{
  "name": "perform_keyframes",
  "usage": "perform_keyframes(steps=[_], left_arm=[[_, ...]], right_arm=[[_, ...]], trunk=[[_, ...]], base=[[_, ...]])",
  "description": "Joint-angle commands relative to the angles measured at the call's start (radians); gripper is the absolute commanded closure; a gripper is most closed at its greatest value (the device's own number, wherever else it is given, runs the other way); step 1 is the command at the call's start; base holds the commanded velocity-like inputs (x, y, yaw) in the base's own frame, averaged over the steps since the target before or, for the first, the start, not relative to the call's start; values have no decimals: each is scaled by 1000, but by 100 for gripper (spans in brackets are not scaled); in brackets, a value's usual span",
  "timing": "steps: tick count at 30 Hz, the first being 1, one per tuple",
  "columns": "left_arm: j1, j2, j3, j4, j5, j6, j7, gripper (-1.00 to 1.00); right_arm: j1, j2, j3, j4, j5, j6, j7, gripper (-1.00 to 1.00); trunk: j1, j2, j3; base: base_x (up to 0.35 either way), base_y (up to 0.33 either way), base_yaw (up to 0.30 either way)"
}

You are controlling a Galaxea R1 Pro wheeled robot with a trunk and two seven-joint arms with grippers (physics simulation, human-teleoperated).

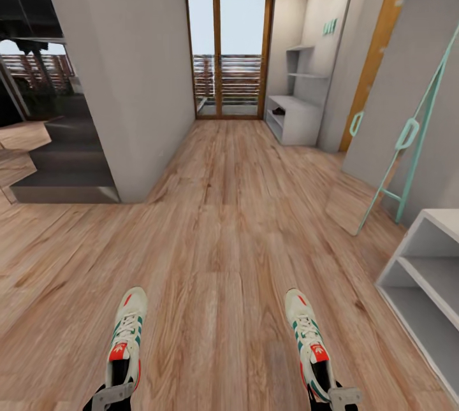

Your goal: Pick up the two gym shoes and the two sandals from the corridor floor and place them onto the hallstand (shoe rack) in the corridor, making sure they are on the rack and not on the floor. Arrange them so the two gym shoes are next to each other and the two sandals are next to each other.

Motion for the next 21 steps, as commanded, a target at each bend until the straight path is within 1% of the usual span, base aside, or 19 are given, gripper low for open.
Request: perform_keyframes(steps=[1, 21], left_arm=[[-1, -1, 6, 0, 2, -1, -11, 100], [-1, -1, 6, 0, 2, -1, -11, 100]], right_arm=[[-1, 0, -5, 1, 10, -3, -4, 100], [-1, 0, -5, 1, 10, -3, -4, 100]], trunk=[[0, 0, -1], [0, 0, -1]], base=[[339, 0, 0], [339, 0, 0]])
